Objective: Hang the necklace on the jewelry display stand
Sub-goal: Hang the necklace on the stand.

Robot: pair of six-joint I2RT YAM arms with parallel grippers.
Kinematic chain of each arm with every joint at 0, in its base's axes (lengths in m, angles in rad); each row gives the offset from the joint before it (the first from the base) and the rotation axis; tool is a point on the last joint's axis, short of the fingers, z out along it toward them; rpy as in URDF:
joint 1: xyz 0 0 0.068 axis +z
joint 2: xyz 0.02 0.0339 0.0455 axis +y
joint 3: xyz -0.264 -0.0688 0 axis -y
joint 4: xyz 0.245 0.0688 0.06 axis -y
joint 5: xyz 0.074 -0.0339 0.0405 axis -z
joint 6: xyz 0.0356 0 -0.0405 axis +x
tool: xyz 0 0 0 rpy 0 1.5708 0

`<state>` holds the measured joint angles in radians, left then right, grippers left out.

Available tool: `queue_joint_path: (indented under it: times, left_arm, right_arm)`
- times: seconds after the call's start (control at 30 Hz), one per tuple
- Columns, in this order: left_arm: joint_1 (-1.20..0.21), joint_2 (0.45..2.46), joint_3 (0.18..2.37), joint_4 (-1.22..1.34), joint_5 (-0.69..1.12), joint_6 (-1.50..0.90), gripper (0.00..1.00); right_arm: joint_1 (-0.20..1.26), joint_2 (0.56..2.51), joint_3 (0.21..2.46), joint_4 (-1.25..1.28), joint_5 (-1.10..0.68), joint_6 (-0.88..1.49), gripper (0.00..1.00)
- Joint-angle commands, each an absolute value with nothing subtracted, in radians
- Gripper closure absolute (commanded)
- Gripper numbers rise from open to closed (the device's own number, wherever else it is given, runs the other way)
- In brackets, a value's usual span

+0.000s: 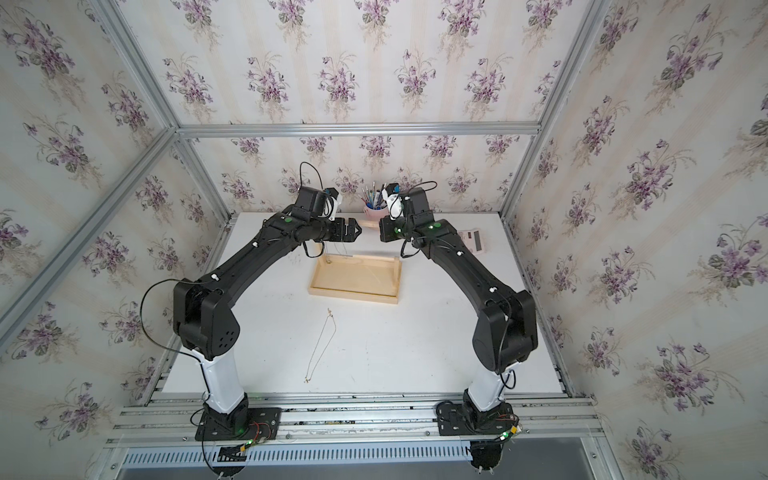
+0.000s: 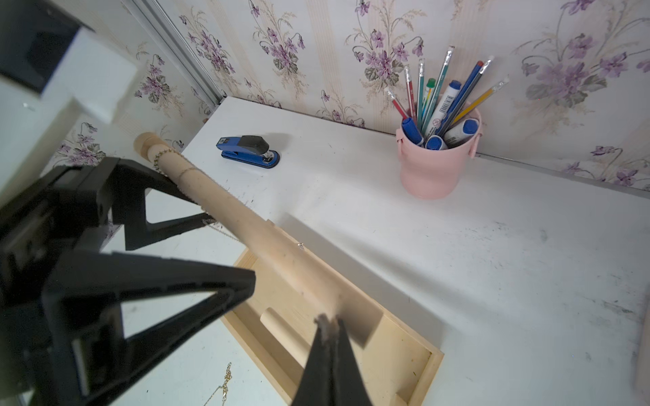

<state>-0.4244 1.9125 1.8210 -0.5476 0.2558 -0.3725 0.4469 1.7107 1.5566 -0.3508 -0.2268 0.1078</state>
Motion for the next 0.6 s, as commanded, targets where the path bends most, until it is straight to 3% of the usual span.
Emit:
queue_joint_path:
  times: [0.0,0.23,0.57]
  left_arm:
    - [-0.414,1.911,1.863,-0.587,0.313,-0.391,0.00]
    - [-0.390,1.937,1.943,-0.659,0.391,-0.417,0.00]
    - [-0.388,1.952,2.004,-0.750,0.394,-0.437,0.00]
  right_arm:
    - [0.448,1.626,1.460,-0.242,-0.238,0.123,0.94]
    - [0.497,1.480,1.227,-0.079,-0.285,0.134,0.87]
    - [0.680,1.605,1.217,0.102,-0.242,0.178,0.77]
